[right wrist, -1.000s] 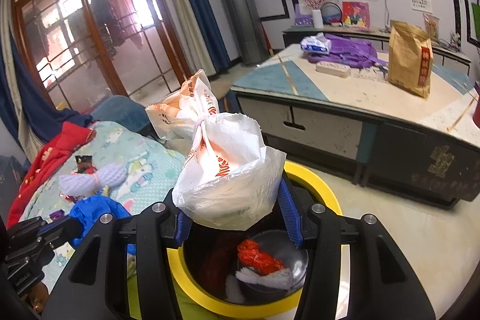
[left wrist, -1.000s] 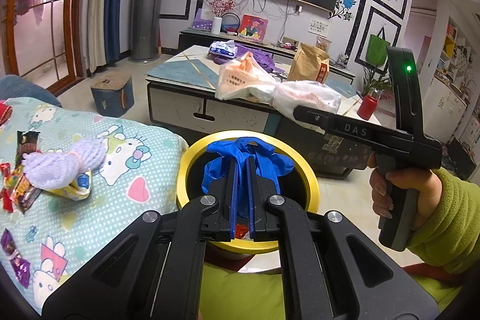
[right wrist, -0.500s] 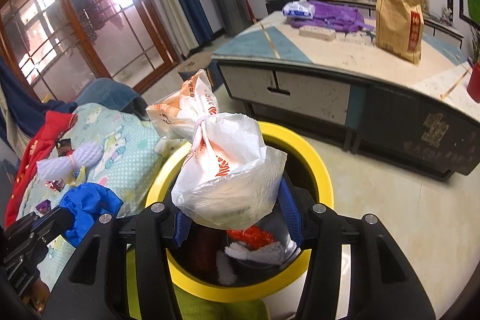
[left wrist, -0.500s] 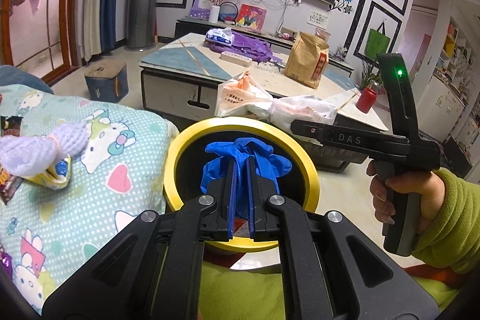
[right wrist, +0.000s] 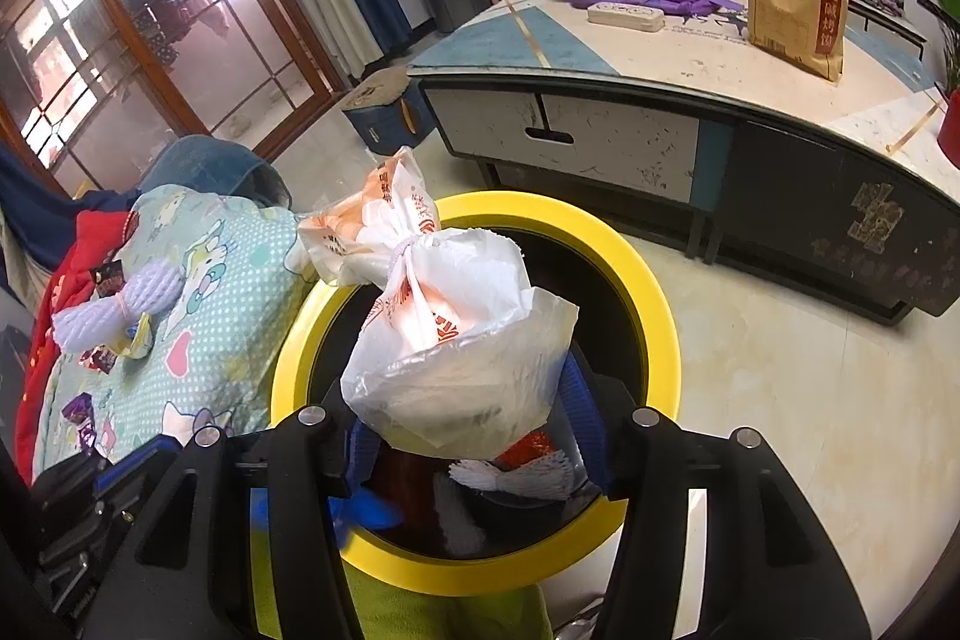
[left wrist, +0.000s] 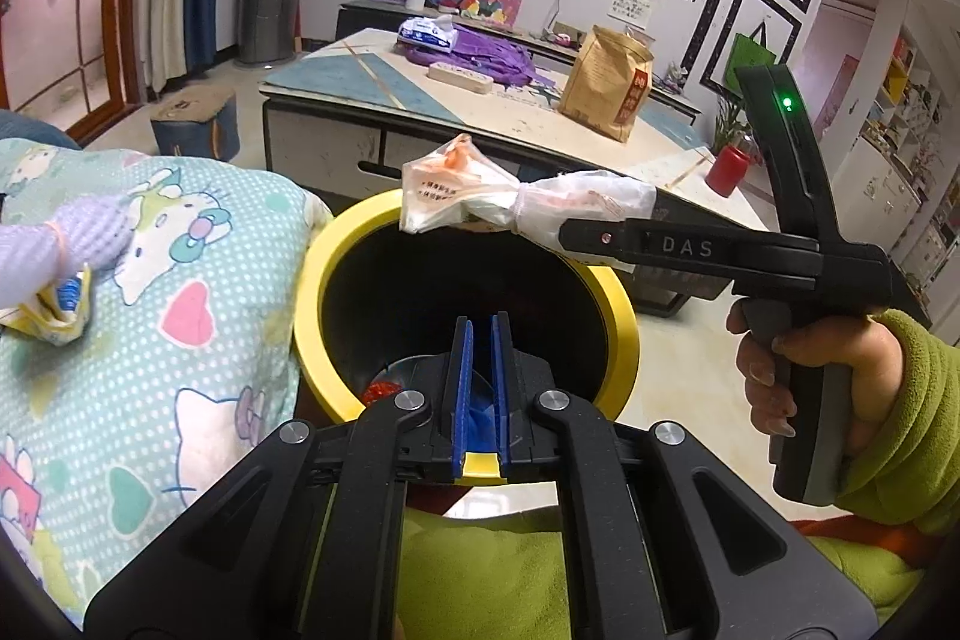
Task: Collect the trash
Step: 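Open the left gripper to drop the blue glove while the right releases the white bag into the bin, then move both grippers back over the trash on the bed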
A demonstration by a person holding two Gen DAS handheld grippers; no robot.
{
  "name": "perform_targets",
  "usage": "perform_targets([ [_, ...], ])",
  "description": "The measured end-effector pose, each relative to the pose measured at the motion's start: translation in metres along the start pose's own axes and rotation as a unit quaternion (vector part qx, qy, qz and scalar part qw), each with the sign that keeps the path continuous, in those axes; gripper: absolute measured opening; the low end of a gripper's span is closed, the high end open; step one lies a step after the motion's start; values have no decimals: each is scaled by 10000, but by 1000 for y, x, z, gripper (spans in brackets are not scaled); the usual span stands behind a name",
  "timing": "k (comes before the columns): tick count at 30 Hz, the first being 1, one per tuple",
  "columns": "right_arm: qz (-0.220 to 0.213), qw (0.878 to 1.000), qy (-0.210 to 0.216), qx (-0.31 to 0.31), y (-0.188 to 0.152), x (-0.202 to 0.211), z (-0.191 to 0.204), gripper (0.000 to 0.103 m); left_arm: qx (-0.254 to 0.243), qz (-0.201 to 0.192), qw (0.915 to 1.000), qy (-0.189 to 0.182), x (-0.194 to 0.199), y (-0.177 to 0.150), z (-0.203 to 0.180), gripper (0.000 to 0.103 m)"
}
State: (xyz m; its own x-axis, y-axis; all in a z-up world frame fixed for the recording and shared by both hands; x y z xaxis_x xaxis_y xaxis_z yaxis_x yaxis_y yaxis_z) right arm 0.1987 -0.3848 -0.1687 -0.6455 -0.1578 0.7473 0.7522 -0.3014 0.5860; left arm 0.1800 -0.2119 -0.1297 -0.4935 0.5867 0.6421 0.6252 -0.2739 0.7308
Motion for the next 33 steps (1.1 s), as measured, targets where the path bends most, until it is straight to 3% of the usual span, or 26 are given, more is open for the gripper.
perform_targets([
  [5,21,9999,-22,-133,0,-2,-6,62,-8,5,10000,24,-3,0,2,6],
  [7,-16,9998,-11,-175,1,-1,-7,64,24,-14,9999,106,-1,1,5,26],
  [13,-200,9997,-15,-145,6,6,-5,70,234,-197,9992,249,9,3,18,66],
  [16,-314,9995,-2,-70,9,11,-1,72,313,-267,9986,342,15,5,23,83],
  [18,-414,9991,22,13,11,15,4,72,343,-317,9981,400,19,5,26,89],
  [33,-1096,9898,384,821,17,43,54,75,375,-717,9915,1016,54,11,43,92],
])
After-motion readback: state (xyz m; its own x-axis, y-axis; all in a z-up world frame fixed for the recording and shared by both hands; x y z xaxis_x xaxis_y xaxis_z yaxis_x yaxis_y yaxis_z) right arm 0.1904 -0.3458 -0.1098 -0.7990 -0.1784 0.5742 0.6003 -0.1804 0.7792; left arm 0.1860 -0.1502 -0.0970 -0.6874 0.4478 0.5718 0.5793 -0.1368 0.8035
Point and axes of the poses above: each gripper's, at about its wrist camera, not at the fingertips, and x roughly against the way its jaws point, z to its left, y to its top, the point moved 8 cm from there along -x, roughly the way its jaws point
